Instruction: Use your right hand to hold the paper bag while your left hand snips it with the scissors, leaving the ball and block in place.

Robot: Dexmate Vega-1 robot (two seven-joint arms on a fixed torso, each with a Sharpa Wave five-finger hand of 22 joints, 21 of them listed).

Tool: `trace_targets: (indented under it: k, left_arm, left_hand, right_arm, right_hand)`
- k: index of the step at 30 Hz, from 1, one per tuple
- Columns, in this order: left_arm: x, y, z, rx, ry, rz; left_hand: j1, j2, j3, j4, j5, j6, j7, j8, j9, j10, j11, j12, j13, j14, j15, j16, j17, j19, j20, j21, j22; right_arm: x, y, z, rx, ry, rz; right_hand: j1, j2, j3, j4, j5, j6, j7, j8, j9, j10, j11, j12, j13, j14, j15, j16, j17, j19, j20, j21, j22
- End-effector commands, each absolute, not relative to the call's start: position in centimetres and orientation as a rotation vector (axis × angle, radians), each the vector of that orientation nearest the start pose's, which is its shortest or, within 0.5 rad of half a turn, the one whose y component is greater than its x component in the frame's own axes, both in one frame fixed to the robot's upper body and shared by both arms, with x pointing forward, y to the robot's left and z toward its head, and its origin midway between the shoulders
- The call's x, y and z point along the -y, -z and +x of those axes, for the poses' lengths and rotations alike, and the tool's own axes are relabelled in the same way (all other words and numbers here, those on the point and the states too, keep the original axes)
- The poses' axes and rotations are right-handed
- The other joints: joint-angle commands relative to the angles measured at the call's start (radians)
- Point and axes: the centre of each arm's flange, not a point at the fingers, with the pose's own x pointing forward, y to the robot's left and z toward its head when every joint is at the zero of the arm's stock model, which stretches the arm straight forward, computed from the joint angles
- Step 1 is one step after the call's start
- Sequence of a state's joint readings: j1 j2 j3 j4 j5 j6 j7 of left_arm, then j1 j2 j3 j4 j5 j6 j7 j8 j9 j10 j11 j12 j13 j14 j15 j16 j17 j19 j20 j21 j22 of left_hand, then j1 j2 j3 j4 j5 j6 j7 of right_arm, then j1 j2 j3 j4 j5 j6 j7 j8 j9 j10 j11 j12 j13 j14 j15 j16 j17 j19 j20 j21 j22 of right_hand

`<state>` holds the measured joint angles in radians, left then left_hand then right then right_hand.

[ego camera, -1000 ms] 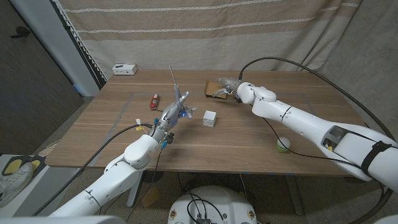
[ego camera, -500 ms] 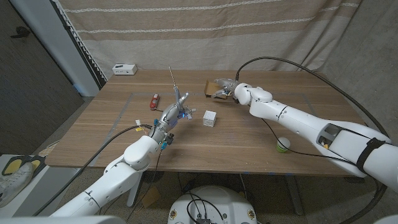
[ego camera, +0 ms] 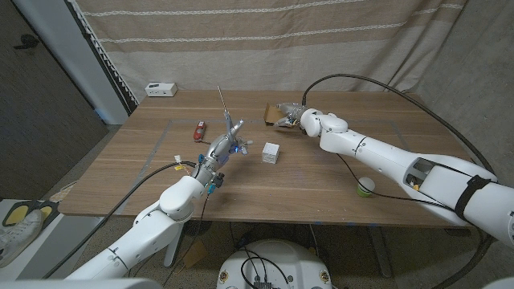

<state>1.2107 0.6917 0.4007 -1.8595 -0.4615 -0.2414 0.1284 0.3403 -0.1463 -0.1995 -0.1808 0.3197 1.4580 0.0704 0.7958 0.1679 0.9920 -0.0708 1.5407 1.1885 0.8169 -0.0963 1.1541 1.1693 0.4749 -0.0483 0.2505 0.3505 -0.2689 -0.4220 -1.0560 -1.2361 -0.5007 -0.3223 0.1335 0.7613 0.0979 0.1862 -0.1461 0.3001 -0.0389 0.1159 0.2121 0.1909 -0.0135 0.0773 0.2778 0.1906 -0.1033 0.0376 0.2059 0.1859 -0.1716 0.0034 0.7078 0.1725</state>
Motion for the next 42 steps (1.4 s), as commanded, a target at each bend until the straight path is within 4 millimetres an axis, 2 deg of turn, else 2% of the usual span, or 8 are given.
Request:
trace_targets:
  k: [1,13,23,27,33,35,36,42]
  left_arm:
    - [-20.7,8.4,52.6,0.621,0.357,0.163]
    - [-20.7,8.6,52.7,0.608,0.365,0.166]
    - [-20.7,8.4,52.8,0.612,0.370,0.175]
    - [-20.5,8.4,52.8,0.612,0.375,0.177]
    - [-20.4,8.3,52.9,0.609,0.382,0.177]
    - [-20.3,8.2,53.0,0.609,0.383,0.180]
    - [-20.3,8.2,53.1,0.608,0.387,0.181]
    - [-20.3,8.1,53.1,0.608,0.389,0.183]
  left_hand:
    - [0.008,-0.004,-0.143,0.082,0.008,-0.033,0.040,0.010,-0.001,0.115,-0.109,0.041,0.055,0.004,-0.113,0.005,0.004,0.007,-0.034,0.002,0.004]
    - [0.012,-0.002,-0.142,0.082,0.011,-0.033,0.045,0.015,-0.001,0.114,-0.109,0.041,0.055,0.005,-0.113,0.004,0.000,0.006,-0.035,0.001,0.004]
    - [0.011,-0.002,-0.143,0.085,0.013,-0.033,0.045,0.019,-0.001,0.119,-0.103,0.042,0.055,0.001,-0.113,0.001,-0.002,0.005,-0.034,0.000,0.002]
    - [0.010,-0.002,-0.143,0.086,0.014,-0.033,0.045,0.021,-0.001,0.119,-0.105,0.042,0.055,0.006,-0.113,0.003,-0.002,0.005,-0.035,0.000,0.003]
    - [0.009,-0.003,-0.144,0.088,0.014,-0.033,0.045,0.023,-0.001,0.122,-0.104,0.042,0.055,0.004,-0.113,0.000,-0.005,0.006,-0.034,0.000,0.003]
    - [0.008,-0.003,-0.144,0.088,0.014,-0.033,0.044,0.024,-0.001,0.123,-0.104,0.042,0.055,0.006,-0.112,0.002,-0.004,0.006,-0.034,0.000,0.003]
    - [0.008,-0.003,-0.144,0.088,0.014,-0.033,0.044,0.024,-0.001,0.123,-0.104,0.042,0.055,0.007,-0.112,0.003,-0.003,0.006,-0.034,0.000,0.003]
    - [0.005,-0.003,-0.144,0.090,0.015,-0.033,0.046,0.026,-0.001,0.126,-0.103,0.042,0.055,0.015,-0.113,0.011,0.005,0.007,-0.035,0.002,0.005]
  right_arm:
    - [9.2,-4.4,71.2,0.401,-0.127,-1.571]
    - [9.2,-3.8,71.8,0.389,-0.129,-1.607]
    - [9.3,-3.6,72.0,0.388,-0.121,-1.627]
    - [9.5,-3.5,72.1,0.385,-0.118,-1.640]
    - [9.5,-3.2,72.4,0.390,-0.115,-1.648]
    - [9.5,-3.0,72.5,0.388,-0.118,-1.650]
    - [9.5,-2.9,72.5,0.387,-0.119,-1.649]
    - [9.5,-2.6,72.9,0.385,-0.129,-1.647]
  right_hand:
    - [0.021,0.003,-0.002,-0.004,0.011,-0.015,0.023,-0.007,0.002,0.012,0.004,0.007,0.004,0.010,0.001,0.008,0.001,0.006,-0.005,-0.008,0.000]
    - [0.033,0.006,0.000,-0.007,0.016,-0.024,0.028,-0.009,0.003,0.012,0.002,0.004,0.004,0.012,-0.001,0.006,0.001,0.011,-0.009,-0.015,0.000]
    - [0.093,0.041,0.033,-0.022,0.026,-0.023,0.017,-0.006,0.003,0.014,-0.006,0.001,0.005,0.014,-0.012,0.002,0.001,0.017,-0.011,-0.028,0.000]
    - [0.148,0.050,0.058,-0.033,0.024,-0.019,0.011,-0.003,0.004,0.019,-0.018,-0.001,0.005,0.037,-0.022,0.005,-0.002,0.041,-0.016,-0.032,0.000]
    - [0.187,0.045,0.071,-0.036,0.018,-0.022,0.007,-0.004,0.004,0.024,-0.026,-0.002,0.006,0.067,-0.033,0.010,-0.004,0.067,-0.013,-0.033,0.000]
    - [0.212,0.034,0.074,-0.032,0.010,-0.030,0.001,-0.007,0.005,0.017,-0.042,-0.006,0.008,0.106,-0.006,0.016,-0.006,0.087,-0.002,-0.036,0.000]
    - [0.215,0.032,0.074,-0.032,0.009,-0.031,0.000,-0.007,0.005,0.016,-0.046,-0.007,0.008,0.108,-0.005,0.016,-0.006,0.090,-0.001,-0.037,0.000]
    - [0.245,0.028,0.079,-0.023,-0.006,-0.029,0.009,-0.005,0.007,0.028,-0.032,-0.003,0.015,0.179,-0.040,0.029,-0.006,0.140,0.013,-0.036,0.000]
